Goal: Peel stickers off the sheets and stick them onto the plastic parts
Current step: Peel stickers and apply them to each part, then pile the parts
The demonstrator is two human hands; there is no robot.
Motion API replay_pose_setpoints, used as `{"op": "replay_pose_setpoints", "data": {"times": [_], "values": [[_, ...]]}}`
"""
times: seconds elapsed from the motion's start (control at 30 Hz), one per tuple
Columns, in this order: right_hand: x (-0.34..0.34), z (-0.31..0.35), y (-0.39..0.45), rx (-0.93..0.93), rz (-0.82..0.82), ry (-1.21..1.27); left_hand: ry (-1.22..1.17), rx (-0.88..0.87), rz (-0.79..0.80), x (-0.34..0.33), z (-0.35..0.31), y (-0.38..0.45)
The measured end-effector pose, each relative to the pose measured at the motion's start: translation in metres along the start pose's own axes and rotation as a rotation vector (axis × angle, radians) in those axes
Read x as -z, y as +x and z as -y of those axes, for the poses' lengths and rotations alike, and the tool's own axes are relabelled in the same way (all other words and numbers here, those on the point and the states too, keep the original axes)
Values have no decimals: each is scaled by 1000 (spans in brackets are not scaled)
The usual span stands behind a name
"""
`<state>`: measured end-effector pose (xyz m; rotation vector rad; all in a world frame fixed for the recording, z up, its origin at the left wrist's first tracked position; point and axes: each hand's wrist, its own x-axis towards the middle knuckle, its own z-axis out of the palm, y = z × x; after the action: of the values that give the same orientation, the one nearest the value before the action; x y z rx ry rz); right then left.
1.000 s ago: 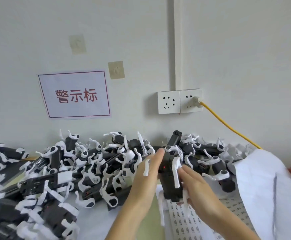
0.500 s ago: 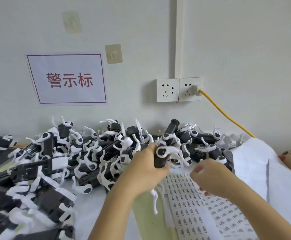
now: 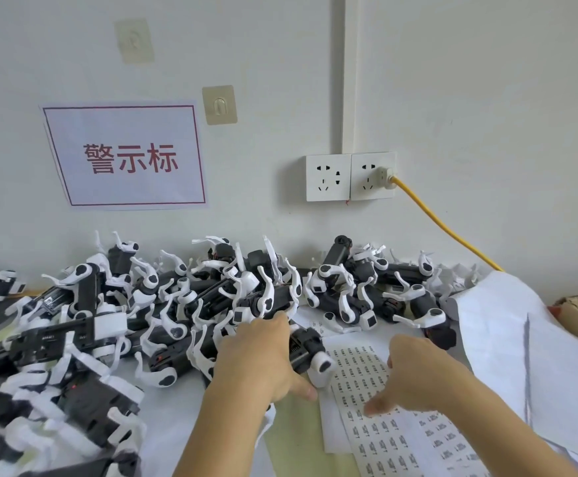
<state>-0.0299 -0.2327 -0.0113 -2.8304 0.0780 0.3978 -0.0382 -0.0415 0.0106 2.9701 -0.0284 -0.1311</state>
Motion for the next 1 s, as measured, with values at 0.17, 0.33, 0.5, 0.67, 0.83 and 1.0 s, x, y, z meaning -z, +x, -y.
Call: {"op": "replay_pose_setpoints", "data": {"times": [0.17,0.33,0.5,0.67,0.83,1.0], "values": [[9,-11,3,55,40,75,-77,-30,-14,-2,-2,3],[34,-29,-2,189,51,388,-283,-148,-32,0,1,5],[43,-39,-4,331,-81,848,-551,-331,-246,1,-9,7],[41,-23,-8,488,-234,1116,-979,-309,-334,0,-33,4],[32,-8,-7,546,-224,1199,-1325,-249,-310,3,-39,2],[29,-4,-7,544,-153,1133,-1514,-132,-441,3,-33,8]]}}
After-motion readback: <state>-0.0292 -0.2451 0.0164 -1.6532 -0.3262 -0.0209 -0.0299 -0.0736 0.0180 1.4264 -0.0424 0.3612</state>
